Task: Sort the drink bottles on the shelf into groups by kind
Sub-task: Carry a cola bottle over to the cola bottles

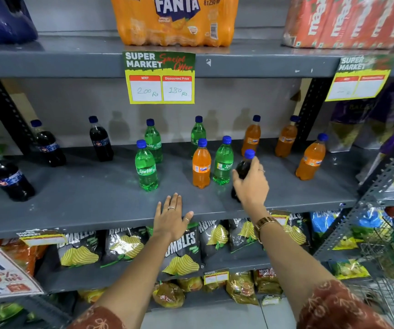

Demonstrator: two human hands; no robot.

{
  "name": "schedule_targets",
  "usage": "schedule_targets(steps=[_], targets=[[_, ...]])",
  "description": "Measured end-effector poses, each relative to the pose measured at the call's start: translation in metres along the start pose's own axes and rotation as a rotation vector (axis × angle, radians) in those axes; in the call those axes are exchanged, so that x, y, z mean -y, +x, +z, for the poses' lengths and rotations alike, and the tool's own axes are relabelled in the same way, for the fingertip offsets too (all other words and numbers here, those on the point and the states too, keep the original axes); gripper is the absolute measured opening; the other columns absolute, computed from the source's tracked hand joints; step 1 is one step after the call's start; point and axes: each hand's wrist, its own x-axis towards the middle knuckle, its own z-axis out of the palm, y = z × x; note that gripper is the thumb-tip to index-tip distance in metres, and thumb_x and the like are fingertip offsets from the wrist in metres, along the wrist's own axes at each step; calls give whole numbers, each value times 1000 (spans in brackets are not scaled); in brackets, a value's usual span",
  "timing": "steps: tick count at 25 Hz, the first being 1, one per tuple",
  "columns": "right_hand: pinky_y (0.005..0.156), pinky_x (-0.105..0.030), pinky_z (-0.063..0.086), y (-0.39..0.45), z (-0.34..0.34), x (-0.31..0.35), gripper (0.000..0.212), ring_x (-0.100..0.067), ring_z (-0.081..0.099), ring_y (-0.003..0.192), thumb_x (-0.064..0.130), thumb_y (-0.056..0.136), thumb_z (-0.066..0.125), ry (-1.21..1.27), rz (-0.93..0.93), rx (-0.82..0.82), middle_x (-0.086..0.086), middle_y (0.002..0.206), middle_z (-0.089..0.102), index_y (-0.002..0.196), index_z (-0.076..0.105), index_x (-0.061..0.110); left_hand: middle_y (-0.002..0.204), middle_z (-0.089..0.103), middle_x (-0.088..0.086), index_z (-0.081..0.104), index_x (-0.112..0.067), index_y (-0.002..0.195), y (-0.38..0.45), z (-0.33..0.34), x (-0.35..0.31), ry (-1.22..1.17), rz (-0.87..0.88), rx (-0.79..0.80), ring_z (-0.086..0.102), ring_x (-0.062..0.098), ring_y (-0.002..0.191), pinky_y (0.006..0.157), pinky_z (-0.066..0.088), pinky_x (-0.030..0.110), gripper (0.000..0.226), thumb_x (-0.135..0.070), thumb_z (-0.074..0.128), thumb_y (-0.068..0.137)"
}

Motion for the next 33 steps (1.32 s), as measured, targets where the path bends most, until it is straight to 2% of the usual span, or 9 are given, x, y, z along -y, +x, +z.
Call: schedule_targets(steps=[7, 12, 16, 23, 26, 33], targets=[[73, -43, 48, -49, 21, 49, 59, -40, 59, 98, 33, 78, 64, 32, -85, 110, -17, 118, 58, 126, 40, 10, 159, 1, 2, 4, -12, 148, -33, -9, 66, 72, -139, -73, 0, 21, 145, 114, -2, 55, 69, -54, 20, 95], [67, -41, 50, -75, 50, 97, 61, -38, 61, 93, 36, 79, 62, 24, -233, 200, -18, 114, 59, 128, 39, 8, 159, 2, 3, 8, -11, 148, -41, -24, 114, 44, -279, -72, 0, 21, 145, 114, 0, 56, 71, -56, 20, 95], [70, -42, 51, -98, 77, 135, 62, -38, 61, 96, 33, 79, 63, 84, -335, 268, -19, 116, 58, 129, 38, 5, 159, 3, 3, 6, -10, 148, -46, -36, 151, 31, -378, -78, 0, 22, 145, 114, 1, 57, 73, -57, 23, 94], [73, -42, 51, -121, 128, 194, 66, -38, 59, 100, 39, 83, 60, 88, -461, 366, -21, 127, 51, 132, 33, 4, 159, -3, 3, 1, -11, 148, -60, -52, 217, -35, -493, -17, -3, 22, 145, 114, 0, 57, 98, -75, 31, 80], [73, -41, 50, -123, 152, 219, 65, -38, 58, 102, 40, 82, 60, 100, -495, 423, -18, 124, 50, 130, 33, 5, 159, -7, 2, -3, -12, 148, -63, -56, 238, -65, -522, 6, -6, 21, 145, 114, -3, 58, 108, -81, 34, 74], [73, -44, 50, -111, 197, 261, 64, -40, 58, 99, 37, 79, 65, 181, -489, 461, -19, 119, 53, 127, 36, 5, 158, -11, 0, -8, -15, 148, -58, -44, 249, -112, -483, -35, -12, 21, 144, 110, -11, 58, 123, -92, 28, 59]])
